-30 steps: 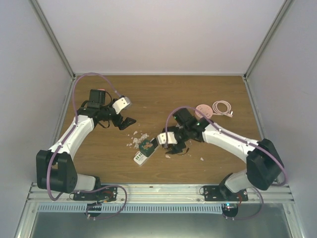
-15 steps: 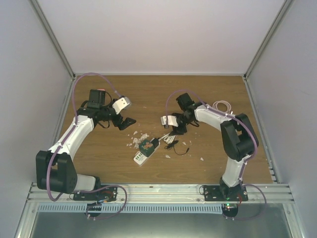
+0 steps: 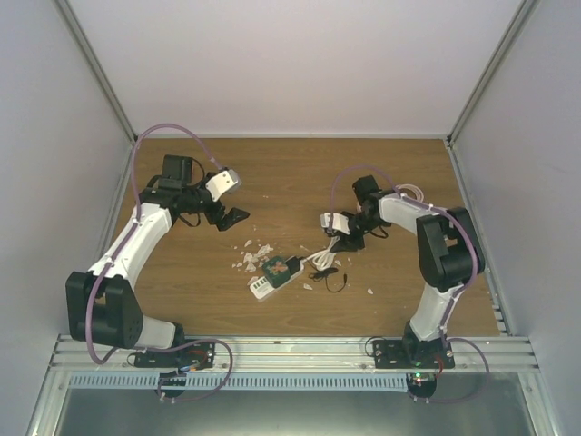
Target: Pull the plug off the socket
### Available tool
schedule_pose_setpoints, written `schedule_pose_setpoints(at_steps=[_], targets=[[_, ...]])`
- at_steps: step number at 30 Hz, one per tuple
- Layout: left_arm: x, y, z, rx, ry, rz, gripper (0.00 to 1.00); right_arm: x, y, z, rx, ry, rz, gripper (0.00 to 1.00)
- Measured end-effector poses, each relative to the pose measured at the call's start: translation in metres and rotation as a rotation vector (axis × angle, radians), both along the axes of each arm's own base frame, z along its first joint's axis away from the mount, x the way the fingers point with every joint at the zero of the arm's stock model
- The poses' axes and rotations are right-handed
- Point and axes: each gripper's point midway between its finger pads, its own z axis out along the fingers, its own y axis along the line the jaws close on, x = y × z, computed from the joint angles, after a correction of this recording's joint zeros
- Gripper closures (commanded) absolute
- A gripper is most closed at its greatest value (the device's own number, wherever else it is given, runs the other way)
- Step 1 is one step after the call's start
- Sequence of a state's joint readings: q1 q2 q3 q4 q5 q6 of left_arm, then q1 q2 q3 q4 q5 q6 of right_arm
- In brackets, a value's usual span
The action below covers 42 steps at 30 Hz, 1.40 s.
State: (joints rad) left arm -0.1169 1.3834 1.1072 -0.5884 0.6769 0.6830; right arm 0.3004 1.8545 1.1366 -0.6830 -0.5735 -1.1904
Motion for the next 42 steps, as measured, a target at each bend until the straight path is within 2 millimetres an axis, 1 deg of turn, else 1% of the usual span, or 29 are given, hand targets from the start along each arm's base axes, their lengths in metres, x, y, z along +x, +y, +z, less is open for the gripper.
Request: schedule_pose_setpoints(at_steps=[3, 7, 12, 13, 16, 18, 19, 21, 25, 27, 30, 33, 36, 39, 42], targets=[[0.002, -0.002, -0.004, -0.007, 0.017, -0.007, 0.01, -0.011, -0.015, -0.001, -0.002, 0.026, -0.025, 0.53], [0.002, -0.003, -0.010, -0.012, 0.041, -0.013, 0.01, -0.030, -0.032, -0.002, -0.010, 0.052, -0.055, 0.53], [0.000, -0.006, -0.013, -0.026, 0.057, -0.033, 0.01, -0.060, -0.044, -0.004, -0.031, 0.088, -0.061, 0.49], [-0.001, -0.007, -0.013, -0.029, 0.060, -0.040, 0.01, -0.068, -0.047, -0.004, -0.038, 0.099, -0.059, 0.47], [-0.007, -0.010, -0.014, -0.038, 0.068, -0.072, 0.01, -0.086, -0.052, 0.000, -0.056, 0.136, -0.055, 0.29], [-0.013, -0.014, -0.014, -0.046, 0.069, -0.107, 0.01, -0.092, -0.052, 0.008, -0.047, 0.143, -0.054, 0.23], [-0.016, -0.017, -0.016, -0.049, 0.071, -0.124, 0.01, -0.091, -0.049, 0.016, -0.029, 0.133, -0.053, 0.20], [-0.026, -0.023, -0.022, -0.052, 0.083, -0.164, 0.01, -0.083, -0.042, 0.035, 0.021, 0.093, -0.054, 0.17], [-0.056, -0.039, -0.042, -0.042, 0.140, -0.248, 0.01, -0.063, -0.019, 0.074, 0.141, 0.006, -0.041, 0.15], [-0.071, -0.046, -0.048, -0.037, 0.160, -0.285, 0.01, -0.061, -0.005, 0.087, 0.197, -0.013, -0.025, 0.15], [-0.090, -0.055, -0.055, -0.029, 0.176, -0.331, 0.01, -0.069, 0.019, 0.099, 0.262, -0.015, 0.011, 0.15], [-0.111, -0.069, -0.065, -0.004, 0.194, -0.385, 0.02, -0.085, 0.046, 0.104, 0.310, -0.008, 0.068, 0.15], [-0.127, -0.080, -0.078, 0.032, 0.221, -0.414, 0.03, -0.105, 0.067, 0.100, 0.324, 0.010, 0.124, 0.16], [-0.137, -0.089, -0.084, 0.051, 0.233, -0.435, 0.04, -0.119, 0.079, 0.091, 0.321, 0.033, 0.158, 0.18], [-0.144, -0.095, -0.090, 0.059, 0.237, -0.449, 0.05, -0.124, 0.084, 0.077, 0.301, 0.065, 0.162, 0.19]])
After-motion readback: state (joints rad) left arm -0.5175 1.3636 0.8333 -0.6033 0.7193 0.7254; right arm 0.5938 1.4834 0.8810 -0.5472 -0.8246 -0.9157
